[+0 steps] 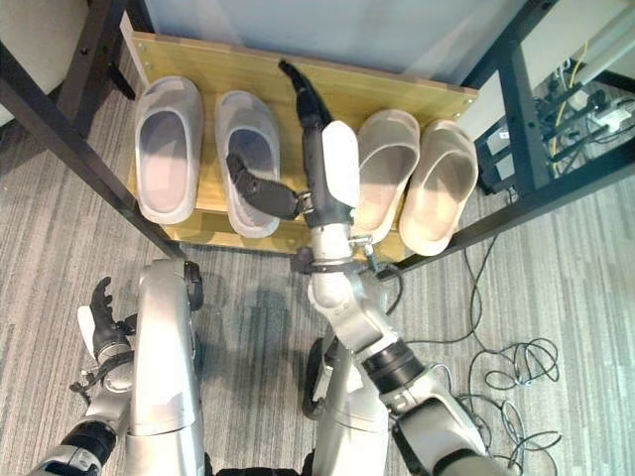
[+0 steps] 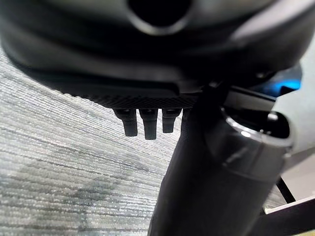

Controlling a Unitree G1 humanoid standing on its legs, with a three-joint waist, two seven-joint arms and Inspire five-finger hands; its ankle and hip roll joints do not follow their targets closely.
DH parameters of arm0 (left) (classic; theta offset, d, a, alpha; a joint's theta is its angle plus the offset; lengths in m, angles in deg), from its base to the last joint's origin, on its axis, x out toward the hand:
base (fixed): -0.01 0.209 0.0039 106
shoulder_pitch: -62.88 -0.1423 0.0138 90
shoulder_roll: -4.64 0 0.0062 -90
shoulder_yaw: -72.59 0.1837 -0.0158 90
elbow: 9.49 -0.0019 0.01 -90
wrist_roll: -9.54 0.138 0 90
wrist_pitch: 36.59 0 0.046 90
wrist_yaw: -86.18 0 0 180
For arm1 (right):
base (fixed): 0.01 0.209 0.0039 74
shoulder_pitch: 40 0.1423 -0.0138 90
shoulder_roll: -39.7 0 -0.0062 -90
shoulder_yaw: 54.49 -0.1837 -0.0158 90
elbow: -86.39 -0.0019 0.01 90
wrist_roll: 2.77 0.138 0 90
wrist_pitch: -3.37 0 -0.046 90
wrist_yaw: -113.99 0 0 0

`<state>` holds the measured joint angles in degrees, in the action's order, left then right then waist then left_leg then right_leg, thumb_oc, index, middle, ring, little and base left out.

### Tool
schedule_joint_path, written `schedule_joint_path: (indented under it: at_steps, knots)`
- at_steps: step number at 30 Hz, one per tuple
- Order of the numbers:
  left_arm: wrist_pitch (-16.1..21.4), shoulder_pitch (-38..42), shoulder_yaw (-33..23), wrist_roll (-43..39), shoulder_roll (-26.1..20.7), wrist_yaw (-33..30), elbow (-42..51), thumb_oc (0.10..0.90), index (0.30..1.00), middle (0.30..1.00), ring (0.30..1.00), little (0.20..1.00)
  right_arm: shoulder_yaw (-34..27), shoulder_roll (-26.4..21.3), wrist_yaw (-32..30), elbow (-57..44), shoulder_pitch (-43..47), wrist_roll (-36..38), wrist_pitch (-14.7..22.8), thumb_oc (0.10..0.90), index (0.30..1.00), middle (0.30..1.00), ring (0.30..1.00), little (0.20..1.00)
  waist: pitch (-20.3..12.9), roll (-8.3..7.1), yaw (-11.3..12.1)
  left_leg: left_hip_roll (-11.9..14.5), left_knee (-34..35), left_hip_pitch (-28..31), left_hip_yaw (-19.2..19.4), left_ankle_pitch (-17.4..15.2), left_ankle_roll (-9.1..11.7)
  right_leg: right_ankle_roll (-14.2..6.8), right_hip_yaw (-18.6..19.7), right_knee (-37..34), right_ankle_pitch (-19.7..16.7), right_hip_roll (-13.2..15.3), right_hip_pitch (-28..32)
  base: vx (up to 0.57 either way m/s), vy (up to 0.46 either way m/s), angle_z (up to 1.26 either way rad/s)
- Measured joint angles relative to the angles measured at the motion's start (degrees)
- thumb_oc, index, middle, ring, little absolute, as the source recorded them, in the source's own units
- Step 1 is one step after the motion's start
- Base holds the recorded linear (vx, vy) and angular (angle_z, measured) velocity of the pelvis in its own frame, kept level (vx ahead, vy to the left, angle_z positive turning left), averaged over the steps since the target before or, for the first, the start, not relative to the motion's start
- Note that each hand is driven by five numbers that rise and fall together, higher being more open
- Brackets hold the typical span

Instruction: Arrange the slippers neatly on the shoe rack.

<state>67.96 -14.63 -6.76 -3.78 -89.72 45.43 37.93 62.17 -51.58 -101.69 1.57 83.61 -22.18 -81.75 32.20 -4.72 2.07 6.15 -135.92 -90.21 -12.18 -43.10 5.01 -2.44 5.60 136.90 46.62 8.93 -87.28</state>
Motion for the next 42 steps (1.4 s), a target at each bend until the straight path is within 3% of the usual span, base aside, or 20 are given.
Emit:
schedule_joint_path:
  at_steps: [9, 18, 25, 32, 42]
  knots:
    - [-0.02, -0.80, -0.04, 0.00, 0.53, -0.33, 0.00, 0.800, 0.900, 0.900, 0.900, 0.900, 1.14, 1.03, 0.40, 0.03, -2.55, -0.49, -0.02, 0.800, 0.900, 0.900, 0.900, 0.900, 0.04, 0.29, -0.08, 0.05, -0.01, 0.01, 0.08, -0.03, 0.05, 0.00, 0.12, 0.04, 0.00, -0.34, -0.13, 0.00, 0.000, 0.00]
    - [-0.22, -1.98, -0.12, 0.41, 1.05, -2.83, 0.01, 0.800, 0.900, 0.900, 0.900, 0.900, 0.91, 2.68, -2.45, -4.40, -8.22, -11.52, -1.65, 0.800, 0.900, 0.900, 0.900, 0.900, 0.08, 0.53, -1.46, 0.15, -0.25, 0.02, 0.11, -0.37, 0.31, -0.04, 0.32, 0.12, 0.02, -0.67, -0.38, 0.00, 0.001, 0.00]
    - [-0.85, -2.49, -0.09, 2.25, 1.03, -2.88, 0.00, 0.800, 0.900, 0.900, 0.900, 0.900, 3.25, 3.51, -2.47, -4.78, -13.99, -11.89, -1.68, 0.800, 0.900, 0.900, 0.900, 0.900, 0.12, 1.02, -1.73, 0.14, -0.44, 0.01, 0.46, -0.42, 0.33, -0.21, 0.80, 0.39, 0.10, -0.78, -0.71, 0.00, 0.000, 0.00]
    - [-1.00, -3.09, -0.16, 2.22, 1.01, -2.89, -0.25, 0.800, 0.900, 0.900, 0.900, 0.900, 4.38, 4.94, -2.25, -4.78, -15.50, -9.53, -1.48, 0.800, 0.900, 0.900, 0.900, 0.900, 0.12, 1.05, -2.32, 0.18, -1.53, -0.06, 0.37, -1.21, 0.57, -0.67, 1.21, 1.26, 0.36, -0.89, -1.06, 0.00, 0.002, -0.01]
    - [-1.18, -2.77, -0.09, 2.08, 1.03, -2.79, -1.88, 0.800, 0.900, 0.900, 0.900, 0.900, 8.52, 7.06, -0.01, -4.24, -15.28, 1.00, 0.40, 0.800, 0.900, 0.900, 0.900, 0.900, 0.12, 1.12, -2.96, 0.42, -1.73, -0.09, 0.46, -1.50, 0.28, -0.65, 1.33, 1.41, 0.36, -1.08, -1.28, 0.00, 0.000, 0.00]
